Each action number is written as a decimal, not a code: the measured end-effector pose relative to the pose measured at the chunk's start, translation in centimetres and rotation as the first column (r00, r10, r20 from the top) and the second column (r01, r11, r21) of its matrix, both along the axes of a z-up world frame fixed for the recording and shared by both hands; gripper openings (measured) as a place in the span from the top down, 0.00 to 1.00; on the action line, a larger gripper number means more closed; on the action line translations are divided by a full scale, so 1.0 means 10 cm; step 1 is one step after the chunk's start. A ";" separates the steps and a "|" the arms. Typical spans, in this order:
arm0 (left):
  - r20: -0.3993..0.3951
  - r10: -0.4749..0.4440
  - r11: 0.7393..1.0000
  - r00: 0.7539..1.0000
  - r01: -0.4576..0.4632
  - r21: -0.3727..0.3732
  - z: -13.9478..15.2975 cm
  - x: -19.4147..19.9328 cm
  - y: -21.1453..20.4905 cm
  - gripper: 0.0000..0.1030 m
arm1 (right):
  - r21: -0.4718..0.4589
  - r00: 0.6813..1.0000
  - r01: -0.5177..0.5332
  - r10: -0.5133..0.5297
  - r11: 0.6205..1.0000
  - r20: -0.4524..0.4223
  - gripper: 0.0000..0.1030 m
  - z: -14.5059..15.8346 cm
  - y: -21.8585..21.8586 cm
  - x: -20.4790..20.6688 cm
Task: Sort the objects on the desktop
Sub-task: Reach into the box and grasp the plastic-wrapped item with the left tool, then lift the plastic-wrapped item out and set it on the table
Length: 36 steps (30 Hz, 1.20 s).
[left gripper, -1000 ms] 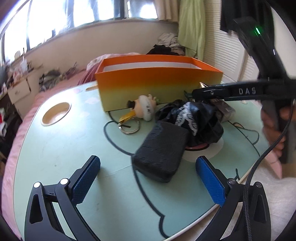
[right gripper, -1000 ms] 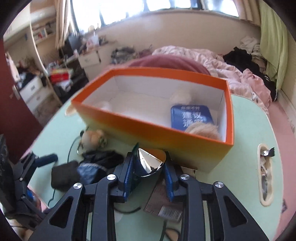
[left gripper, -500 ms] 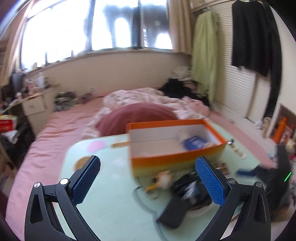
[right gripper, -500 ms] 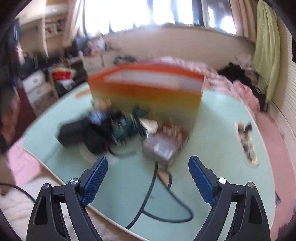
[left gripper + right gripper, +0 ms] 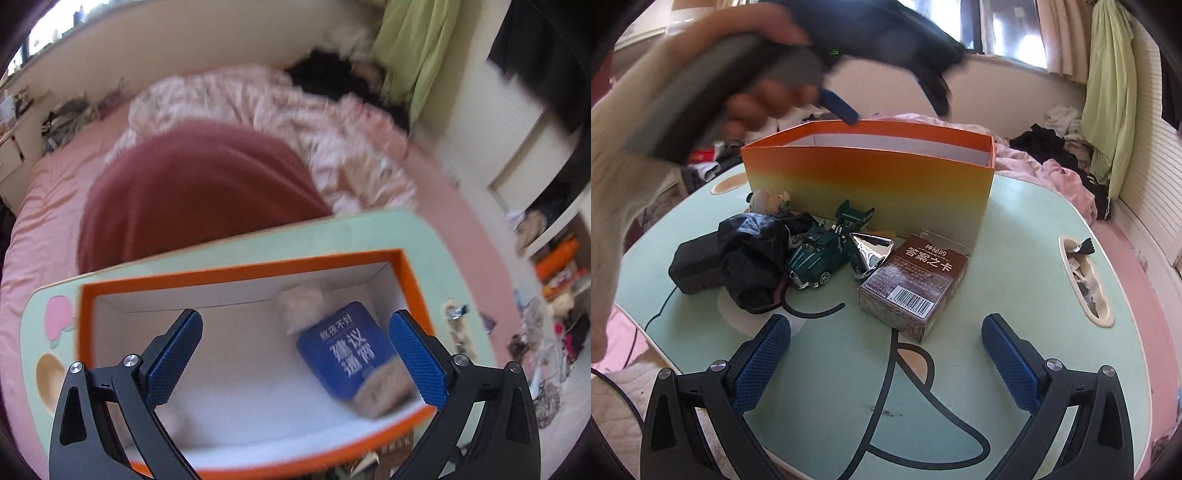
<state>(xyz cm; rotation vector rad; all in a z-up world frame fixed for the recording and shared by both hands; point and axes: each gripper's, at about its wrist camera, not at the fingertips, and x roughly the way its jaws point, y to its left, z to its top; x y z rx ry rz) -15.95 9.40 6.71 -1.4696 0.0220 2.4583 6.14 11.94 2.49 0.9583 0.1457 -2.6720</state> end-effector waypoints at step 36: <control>-0.242 0.077 0.934 0.967 0.016 0.357 -0.03 1.58 -1.42 0.22 | -0.003 1.000 0.002 -0.002 1.000 0.000 0.00 0.00 0.02 -0.01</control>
